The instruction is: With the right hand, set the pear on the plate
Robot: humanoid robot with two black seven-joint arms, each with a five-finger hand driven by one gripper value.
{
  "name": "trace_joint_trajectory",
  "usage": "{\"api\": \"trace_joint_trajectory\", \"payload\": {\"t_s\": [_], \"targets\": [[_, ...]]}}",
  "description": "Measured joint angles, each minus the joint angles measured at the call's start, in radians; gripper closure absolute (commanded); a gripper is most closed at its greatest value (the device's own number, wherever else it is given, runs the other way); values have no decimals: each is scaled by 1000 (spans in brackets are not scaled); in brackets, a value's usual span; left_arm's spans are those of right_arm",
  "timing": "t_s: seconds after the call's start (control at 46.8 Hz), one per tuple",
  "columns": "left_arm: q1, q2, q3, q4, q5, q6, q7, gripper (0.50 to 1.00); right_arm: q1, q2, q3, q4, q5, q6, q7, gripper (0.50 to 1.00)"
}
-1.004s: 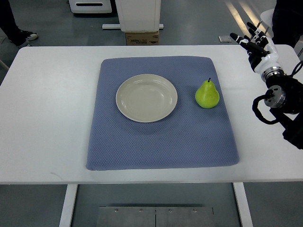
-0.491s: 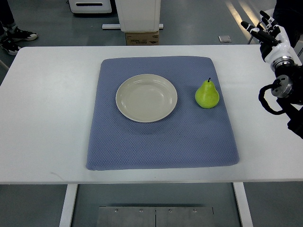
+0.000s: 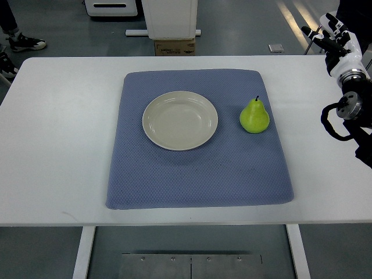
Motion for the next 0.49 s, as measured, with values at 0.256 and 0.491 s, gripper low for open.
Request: {"api": "trace_joint_trajectory", "payload": {"t_s": [0.256,0.491], "targets": [[0,0,0,0,0,0,0,500,-6,8,2,3,0,12,0,500],[0,0,0,0,0,0,0,500,1,7,-3,9,-3,65,4,500]]}}
